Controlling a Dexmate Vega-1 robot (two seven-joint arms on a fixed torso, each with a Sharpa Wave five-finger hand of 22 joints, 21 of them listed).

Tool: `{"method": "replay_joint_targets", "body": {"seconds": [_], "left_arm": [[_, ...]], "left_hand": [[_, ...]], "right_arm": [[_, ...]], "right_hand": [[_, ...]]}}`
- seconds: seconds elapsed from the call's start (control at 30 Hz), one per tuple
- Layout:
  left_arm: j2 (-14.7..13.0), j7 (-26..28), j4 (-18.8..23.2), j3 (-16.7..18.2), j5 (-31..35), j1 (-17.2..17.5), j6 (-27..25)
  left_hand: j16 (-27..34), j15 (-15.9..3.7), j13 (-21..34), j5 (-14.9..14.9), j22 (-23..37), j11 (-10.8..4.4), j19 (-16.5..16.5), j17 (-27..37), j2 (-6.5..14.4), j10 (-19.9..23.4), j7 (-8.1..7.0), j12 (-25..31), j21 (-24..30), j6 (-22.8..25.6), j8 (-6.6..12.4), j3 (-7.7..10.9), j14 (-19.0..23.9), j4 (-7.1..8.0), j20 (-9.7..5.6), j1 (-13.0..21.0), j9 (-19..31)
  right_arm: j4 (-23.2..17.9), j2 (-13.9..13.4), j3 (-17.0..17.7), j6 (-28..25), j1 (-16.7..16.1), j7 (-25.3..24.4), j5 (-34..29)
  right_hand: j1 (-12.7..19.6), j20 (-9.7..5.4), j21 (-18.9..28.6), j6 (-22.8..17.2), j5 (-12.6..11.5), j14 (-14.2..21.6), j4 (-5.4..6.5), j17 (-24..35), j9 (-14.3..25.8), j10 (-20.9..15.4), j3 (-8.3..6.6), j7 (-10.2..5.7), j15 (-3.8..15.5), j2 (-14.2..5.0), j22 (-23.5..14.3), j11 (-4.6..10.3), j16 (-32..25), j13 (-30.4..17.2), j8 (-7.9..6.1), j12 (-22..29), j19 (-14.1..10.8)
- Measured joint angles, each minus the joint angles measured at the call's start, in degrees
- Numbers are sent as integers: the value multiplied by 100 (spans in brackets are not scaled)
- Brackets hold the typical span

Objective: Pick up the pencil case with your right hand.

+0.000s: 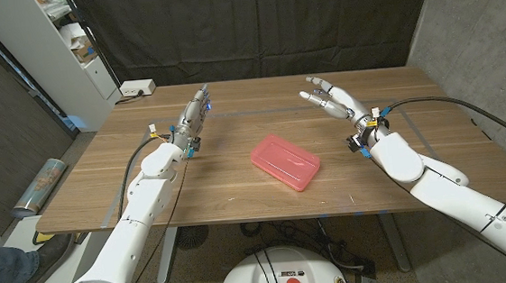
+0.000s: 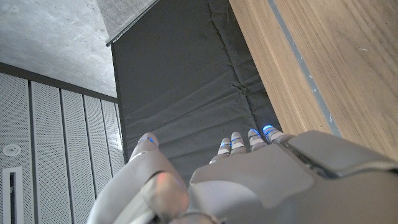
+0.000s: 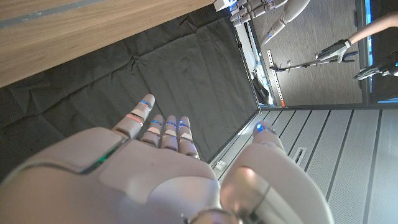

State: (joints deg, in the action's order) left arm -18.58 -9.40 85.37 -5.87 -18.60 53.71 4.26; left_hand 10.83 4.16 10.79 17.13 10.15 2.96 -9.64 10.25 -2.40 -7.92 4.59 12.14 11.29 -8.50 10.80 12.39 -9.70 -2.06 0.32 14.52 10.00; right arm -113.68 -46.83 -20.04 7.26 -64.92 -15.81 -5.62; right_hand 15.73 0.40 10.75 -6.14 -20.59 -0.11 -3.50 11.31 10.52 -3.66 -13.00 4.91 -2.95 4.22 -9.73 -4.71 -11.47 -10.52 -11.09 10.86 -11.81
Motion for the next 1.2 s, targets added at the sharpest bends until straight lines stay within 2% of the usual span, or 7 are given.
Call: {"method": "replay_joint_targets", "body": {"seconds": [0.13, 0.8, 1.2], "left_arm": [[1, -15, -17, 3, 1, 0, 6], [-11, -58, -46, 49, -17, -26, 77], [6, -62, -66, 37, -13, -50, 99]], "left_hand": [[0, 0, 0, 0, 0, 0, 0, 0, 0, 0, 0, 0, 0, 0, 0, -11, 0, -11, 0, 0, 0], [0, 0, 0, -40, 0, 0, -22, 0, 23, 0, 21, 0, 0, 21, 0, -32, 0, -31, 21, 23, 0], [0, 0, 0, -40, 0, 0, -22, 0, 10, 0, 21, 0, 0, 21, 0, -32, 0, -31, 21, 69, 0]], "right_arm": [[-60, 0, -15, -127, -8, -47, -129], [-461, 2, -264, -794, -2, -195, -863], [-677, -44, -406, -1142, 37, -123, -1181]], "right_hand": [[23, 43, 0, 0, 0, 0, 0, 0, 0, 0, 0, 0, 0, -23, 0, 0, 0, 0, 0, 0, 42], [53, 42, 0, 0, 0, 0, -25, 0, 0, 0, 23, 0, 0, 7, 0, 0, 0, 0, 0, 0, 42], [91, 64, 0, 21, 0, 0, -37, 0, 0, 20, 10, 21, 0, -32, 0, -21, 0, 0, 0, 0, 20]]}}
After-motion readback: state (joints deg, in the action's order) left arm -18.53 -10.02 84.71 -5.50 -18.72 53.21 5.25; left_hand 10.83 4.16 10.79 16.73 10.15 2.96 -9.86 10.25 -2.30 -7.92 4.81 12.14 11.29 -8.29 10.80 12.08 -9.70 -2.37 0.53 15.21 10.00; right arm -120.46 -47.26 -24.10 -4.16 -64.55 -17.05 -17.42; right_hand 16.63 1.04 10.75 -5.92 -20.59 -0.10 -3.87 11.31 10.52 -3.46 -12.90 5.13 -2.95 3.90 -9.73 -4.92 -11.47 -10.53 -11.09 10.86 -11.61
